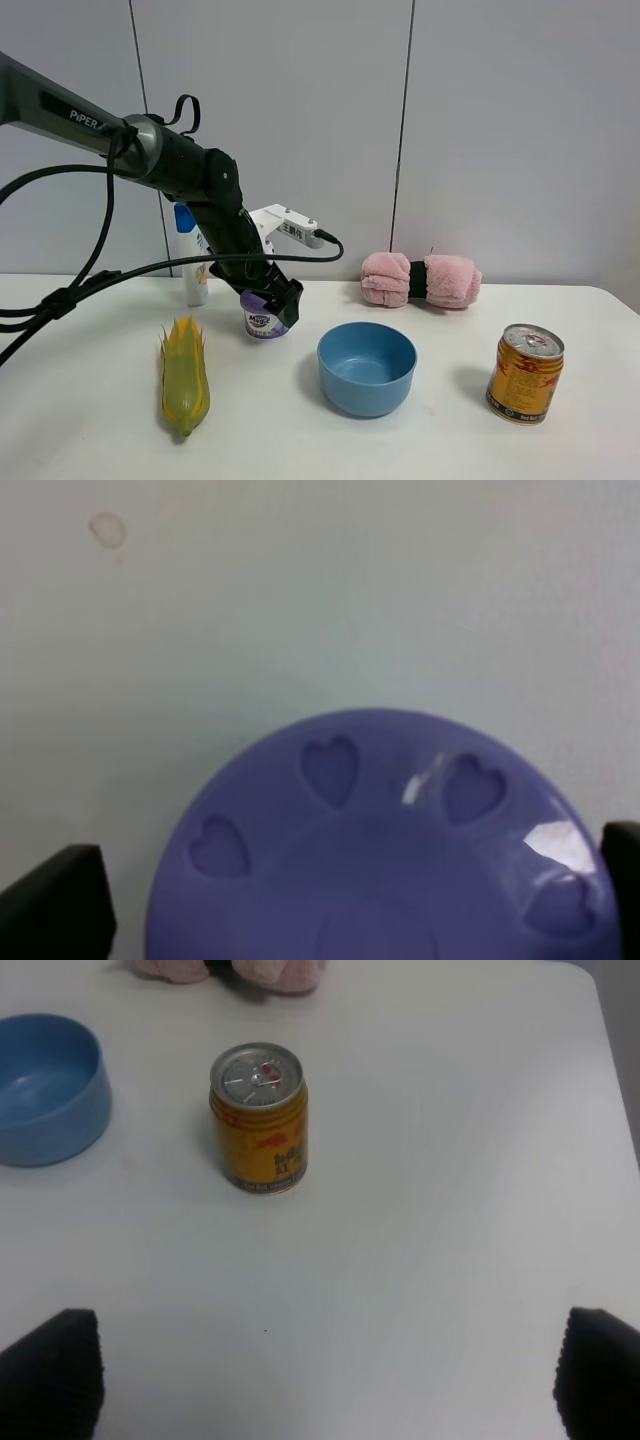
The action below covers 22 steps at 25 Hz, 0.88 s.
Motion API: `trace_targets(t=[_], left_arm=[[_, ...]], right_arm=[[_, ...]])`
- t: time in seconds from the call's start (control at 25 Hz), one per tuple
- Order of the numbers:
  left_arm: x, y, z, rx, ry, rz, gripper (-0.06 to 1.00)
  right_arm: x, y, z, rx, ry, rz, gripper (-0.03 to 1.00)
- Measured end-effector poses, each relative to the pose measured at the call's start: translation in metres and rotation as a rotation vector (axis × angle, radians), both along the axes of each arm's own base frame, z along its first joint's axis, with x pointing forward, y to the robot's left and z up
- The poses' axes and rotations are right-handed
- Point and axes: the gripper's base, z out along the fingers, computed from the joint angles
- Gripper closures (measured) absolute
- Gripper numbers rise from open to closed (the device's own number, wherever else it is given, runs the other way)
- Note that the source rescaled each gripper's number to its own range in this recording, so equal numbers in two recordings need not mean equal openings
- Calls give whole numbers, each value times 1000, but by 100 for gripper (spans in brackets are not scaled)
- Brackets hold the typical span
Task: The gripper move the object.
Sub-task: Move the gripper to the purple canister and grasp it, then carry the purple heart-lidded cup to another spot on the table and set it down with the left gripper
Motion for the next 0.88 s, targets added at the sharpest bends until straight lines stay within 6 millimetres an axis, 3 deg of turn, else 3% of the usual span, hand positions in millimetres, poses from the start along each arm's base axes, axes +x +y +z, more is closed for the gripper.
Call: trace_targets(t=[0.28, 0.36, 0.44, 0.48, 0.52, 0.88], left_arm=[[0, 0, -14, 10, 24, 1, 4], [0, 0, -14, 11, 22, -3, 10], [1, 0, -13, 11, 12, -8, 33], [1, 0, -13, 10, 7, -9, 58], [1, 0, -13, 10, 5, -11, 91], [2, -1, -13, 9, -2, -12, 94]], right_arm=[[0, 0, 0, 0, 0, 0, -3], [0, 0, 0, 0, 0, 0, -3], [0, 0, 0, 0, 0, 0, -3], [0, 0, 0, 0, 0, 0, -3], [0, 0, 0, 0, 0, 0, -3], [0, 0, 0, 0, 0, 0, -3]])
